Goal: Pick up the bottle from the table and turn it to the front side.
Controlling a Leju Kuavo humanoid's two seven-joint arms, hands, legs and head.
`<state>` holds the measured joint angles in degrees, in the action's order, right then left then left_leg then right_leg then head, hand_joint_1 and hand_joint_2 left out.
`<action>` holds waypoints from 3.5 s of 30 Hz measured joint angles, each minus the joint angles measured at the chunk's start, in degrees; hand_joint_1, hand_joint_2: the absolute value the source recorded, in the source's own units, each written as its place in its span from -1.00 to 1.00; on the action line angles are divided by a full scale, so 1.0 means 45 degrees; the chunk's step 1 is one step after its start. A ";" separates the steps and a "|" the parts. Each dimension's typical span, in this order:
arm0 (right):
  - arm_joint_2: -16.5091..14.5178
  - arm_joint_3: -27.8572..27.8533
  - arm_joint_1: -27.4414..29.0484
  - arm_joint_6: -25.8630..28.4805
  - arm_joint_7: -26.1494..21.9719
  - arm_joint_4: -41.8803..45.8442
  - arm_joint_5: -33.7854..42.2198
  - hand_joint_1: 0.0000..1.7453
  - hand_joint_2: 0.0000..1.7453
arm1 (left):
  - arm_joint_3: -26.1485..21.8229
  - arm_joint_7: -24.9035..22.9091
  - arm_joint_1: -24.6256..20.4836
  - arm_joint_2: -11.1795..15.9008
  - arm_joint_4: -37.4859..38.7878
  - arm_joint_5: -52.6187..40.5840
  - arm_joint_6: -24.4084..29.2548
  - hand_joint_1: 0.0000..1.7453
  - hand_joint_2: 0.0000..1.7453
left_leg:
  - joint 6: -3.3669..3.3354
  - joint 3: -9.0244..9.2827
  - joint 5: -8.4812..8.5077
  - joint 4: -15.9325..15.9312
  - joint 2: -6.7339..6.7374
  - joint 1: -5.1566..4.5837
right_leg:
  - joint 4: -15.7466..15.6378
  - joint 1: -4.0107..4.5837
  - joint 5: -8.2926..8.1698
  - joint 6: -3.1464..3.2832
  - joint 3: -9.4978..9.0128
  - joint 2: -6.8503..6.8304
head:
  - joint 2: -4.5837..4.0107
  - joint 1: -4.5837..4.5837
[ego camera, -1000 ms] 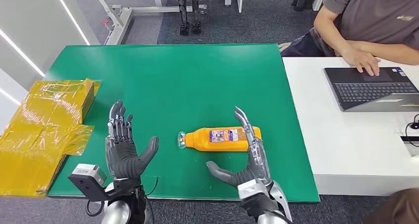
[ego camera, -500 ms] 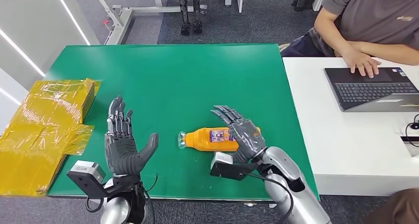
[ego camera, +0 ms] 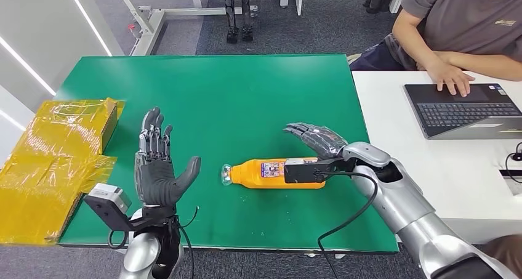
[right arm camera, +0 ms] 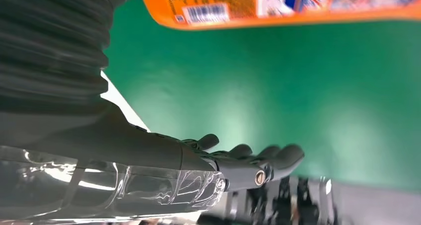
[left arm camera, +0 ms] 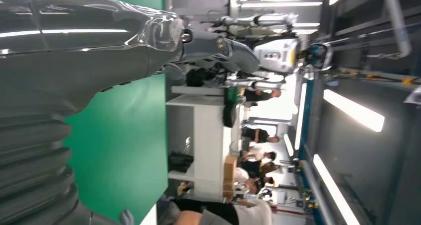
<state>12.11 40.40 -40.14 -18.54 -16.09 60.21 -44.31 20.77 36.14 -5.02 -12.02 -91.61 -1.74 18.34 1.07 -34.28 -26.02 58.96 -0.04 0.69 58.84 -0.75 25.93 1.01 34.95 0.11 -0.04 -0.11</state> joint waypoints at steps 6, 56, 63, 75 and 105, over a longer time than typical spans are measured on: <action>0.0367 0.1062 -0.0751 -0.0922 -0.0277 -0.1049 0.0637 -1.00 1.00 | -0.0001 -0.0199 -0.0597 0.0000 0.0312 0.0199 -0.0040 -1.00 1.00 | 0.0000 -0.0001 -0.0001 0.0002 -0.0001 0.0001 | 0.0000 0.0001 0.0000 0.0000 0.0001 0.0001 | 0.0000 0.0001; -0.0168 0.2174 -0.0256 0.2153 -0.1851 -0.3739 0.1361 -1.00 1.00 | 0.0188 0.0081 -0.0645 0.0015 0.0763 0.0553 0.0115 -1.00 1.00 | -0.0004 -0.0009 -0.0004 0.0002 0.0000 0.0000 | 0.0000 0.0001 0.0001 -0.0001 0.0004 0.0002 | 0.0000 0.0000; -0.0668 0.2061 -0.0618 0.2070 -0.2087 -0.3991 0.0987 -1.00 1.00 | 0.0188 0.0115 -0.0623 0.0016 0.0774 0.0553 0.0125 -1.00 1.00 | -0.0004 -0.0008 -0.0003 0.0002 0.0002 0.0000 | 0.0000 0.0001 0.0000 -0.0001 0.0003 0.0003 | -0.0001 0.0000; -0.1763 0.2062 -0.1842 0.1018 -0.2070 -0.4639 0.0960 -1.00 1.00 | 0.0188 0.0120 -0.0643 0.0010 0.0788 0.0548 0.0129 -1.00 1.00 | -0.0003 -0.0008 -0.0002 0.0002 0.0003 0.0001 | 0.0001 0.0001 0.0001 -0.0001 0.0004 0.0005 | 0.0000 0.0000; -0.2520 0.2646 -0.3138 -0.1769 -0.1204 -0.8303 0.1185 -0.61 1.00 | 0.0123 0.0062 -0.0976 -0.0010 0.0963 0.0645 0.0431 -1.00 1.00 | -0.0002 -0.0009 -0.0002 0.0010 -0.0002 0.0000 | 0.0001 0.0001 -0.0001 -0.0002 0.0003 0.0002 | 0.0000 0.0000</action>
<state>0.77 52.31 -54.26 -26.50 -21.51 22.85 -38.98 21.32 36.41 -9.41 -12.07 -87.27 1.16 20.28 1.06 -34.33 -26.03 59.01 -0.05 0.69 58.84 -0.75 25.93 0.99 34.96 0.12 -0.04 -0.11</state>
